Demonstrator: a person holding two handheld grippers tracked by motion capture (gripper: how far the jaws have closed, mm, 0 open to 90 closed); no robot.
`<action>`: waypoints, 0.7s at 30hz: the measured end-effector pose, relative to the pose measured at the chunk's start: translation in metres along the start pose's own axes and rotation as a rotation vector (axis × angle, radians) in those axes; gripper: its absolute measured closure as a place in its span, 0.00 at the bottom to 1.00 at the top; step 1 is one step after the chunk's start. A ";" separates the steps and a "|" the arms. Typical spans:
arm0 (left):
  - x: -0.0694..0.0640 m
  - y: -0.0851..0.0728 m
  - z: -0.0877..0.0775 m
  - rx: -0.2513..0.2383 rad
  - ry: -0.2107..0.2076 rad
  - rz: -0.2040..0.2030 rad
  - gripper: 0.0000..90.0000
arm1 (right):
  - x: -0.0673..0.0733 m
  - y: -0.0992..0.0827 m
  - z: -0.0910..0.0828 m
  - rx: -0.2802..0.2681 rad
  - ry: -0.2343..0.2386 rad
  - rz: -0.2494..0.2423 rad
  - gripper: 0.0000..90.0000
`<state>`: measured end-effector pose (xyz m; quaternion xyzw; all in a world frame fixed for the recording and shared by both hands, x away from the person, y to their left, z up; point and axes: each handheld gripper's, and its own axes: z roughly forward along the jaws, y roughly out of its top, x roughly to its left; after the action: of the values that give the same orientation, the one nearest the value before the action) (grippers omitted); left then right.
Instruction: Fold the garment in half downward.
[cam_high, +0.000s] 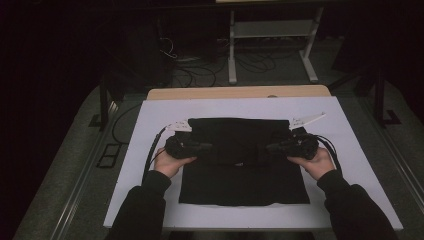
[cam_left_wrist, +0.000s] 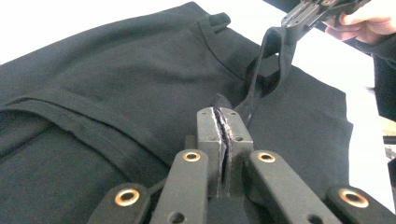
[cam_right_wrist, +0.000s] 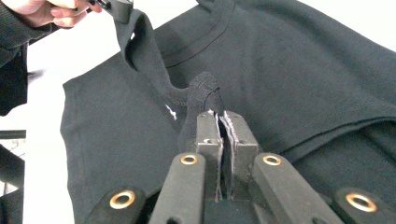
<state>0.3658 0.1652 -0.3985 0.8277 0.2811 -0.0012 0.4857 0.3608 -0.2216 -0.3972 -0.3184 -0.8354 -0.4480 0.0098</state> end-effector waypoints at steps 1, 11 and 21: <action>-0.001 -0.001 0.000 0.003 -0.003 -0.002 0.97 | 0.001 -0.001 0.000 0.004 0.000 -0.001 0.94; -0.009 -0.015 0.003 0.030 -0.046 -0.042 0.96 | 0.012 -0.013 0.001 0.037 0.025 -0.012 0.94; -0.019 -0.025 0.003 0.055 -0.071 -0.050 0.96 | 0.023 -0.022 0.000 0.054 0.032 -0.011 0.94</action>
<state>0.3395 0.1629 -0.4148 0.8329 0.2841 -0.0507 0.4721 0.3301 -0.2182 -0.4063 -0.3065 -0.8486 -0.4303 0.0294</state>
